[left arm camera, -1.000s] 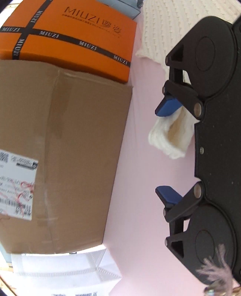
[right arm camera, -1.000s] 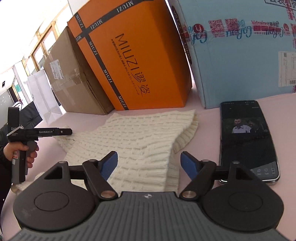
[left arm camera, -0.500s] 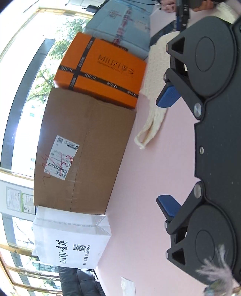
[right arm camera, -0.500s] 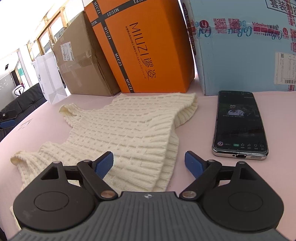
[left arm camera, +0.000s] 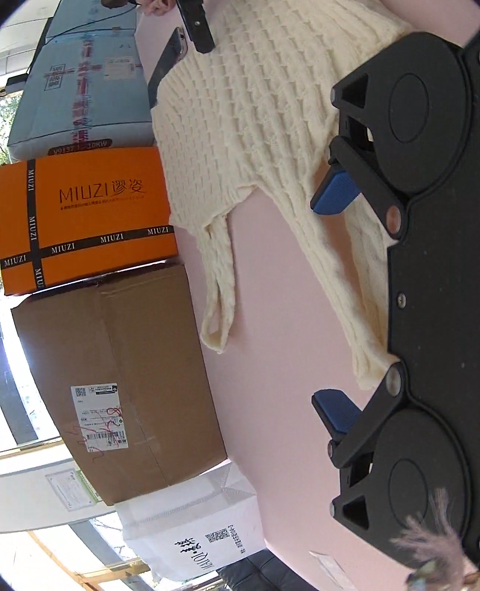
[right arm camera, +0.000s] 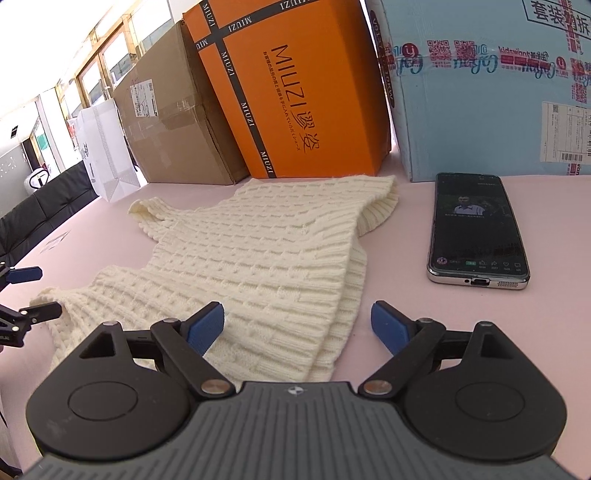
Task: Fold clothes
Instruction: 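Move the open left gripper along the sweater's strap edge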
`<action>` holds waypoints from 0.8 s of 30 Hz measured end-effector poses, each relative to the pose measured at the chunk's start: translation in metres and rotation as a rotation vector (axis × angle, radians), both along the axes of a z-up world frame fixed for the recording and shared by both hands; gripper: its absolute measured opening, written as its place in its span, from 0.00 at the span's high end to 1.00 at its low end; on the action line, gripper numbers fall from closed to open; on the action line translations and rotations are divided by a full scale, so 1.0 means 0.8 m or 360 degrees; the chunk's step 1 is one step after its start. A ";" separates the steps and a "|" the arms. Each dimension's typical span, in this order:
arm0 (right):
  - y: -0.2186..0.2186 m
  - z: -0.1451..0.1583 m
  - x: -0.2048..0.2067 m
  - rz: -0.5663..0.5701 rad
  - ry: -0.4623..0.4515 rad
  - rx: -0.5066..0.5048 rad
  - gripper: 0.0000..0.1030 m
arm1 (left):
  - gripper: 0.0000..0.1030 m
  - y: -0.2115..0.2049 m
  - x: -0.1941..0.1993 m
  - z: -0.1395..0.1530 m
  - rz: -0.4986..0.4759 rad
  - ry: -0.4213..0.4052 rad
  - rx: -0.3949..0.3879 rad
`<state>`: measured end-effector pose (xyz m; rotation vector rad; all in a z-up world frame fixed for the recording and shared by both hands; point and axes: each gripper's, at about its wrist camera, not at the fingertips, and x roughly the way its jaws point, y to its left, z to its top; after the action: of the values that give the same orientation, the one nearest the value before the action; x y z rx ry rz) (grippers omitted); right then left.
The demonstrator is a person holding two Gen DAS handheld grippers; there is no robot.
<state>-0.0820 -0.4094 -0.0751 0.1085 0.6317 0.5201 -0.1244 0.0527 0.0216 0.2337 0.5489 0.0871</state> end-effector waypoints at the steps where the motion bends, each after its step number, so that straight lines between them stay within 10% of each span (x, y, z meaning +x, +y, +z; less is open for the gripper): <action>1: 0.000 0.000 0.000 0.0001 0.0001 0.0001 0.16 | 0.00 0.002 0.003 0.000 0.0039 -0.0002 -0.0004; 9: -0.001 0.000 0.002 0.0018 0.0007 0.0017 0.13 | 0.00 0.045 0.004 -0.010 0.0473 0.0070 -0.0003; 24: 0.000 0.000 0.001 0.0023 0.0001 0.0001 0.13 | 0.00 0.065 0.042 0.053 0.0405 -0.0444 -0.0099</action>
<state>-0.0812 -0.4091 -0.0754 0.1048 0.6336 0.5343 -0.0909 0.1046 0.0643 0.0872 0.3005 0.3438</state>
